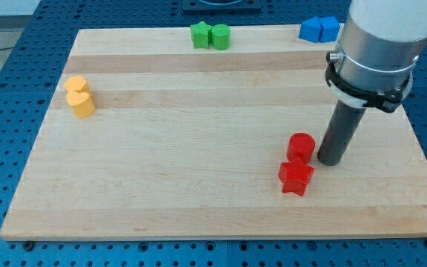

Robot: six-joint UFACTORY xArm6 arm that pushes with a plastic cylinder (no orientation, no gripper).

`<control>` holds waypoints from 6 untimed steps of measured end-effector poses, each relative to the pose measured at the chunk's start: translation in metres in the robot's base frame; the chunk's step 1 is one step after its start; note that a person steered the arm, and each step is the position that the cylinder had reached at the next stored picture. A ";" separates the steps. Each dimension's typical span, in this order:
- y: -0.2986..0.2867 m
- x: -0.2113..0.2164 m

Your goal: Slide the red circle top left of the red star

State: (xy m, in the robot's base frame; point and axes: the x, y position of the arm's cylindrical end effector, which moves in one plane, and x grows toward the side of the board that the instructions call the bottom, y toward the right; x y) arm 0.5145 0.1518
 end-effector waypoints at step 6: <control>-0.083 -0.076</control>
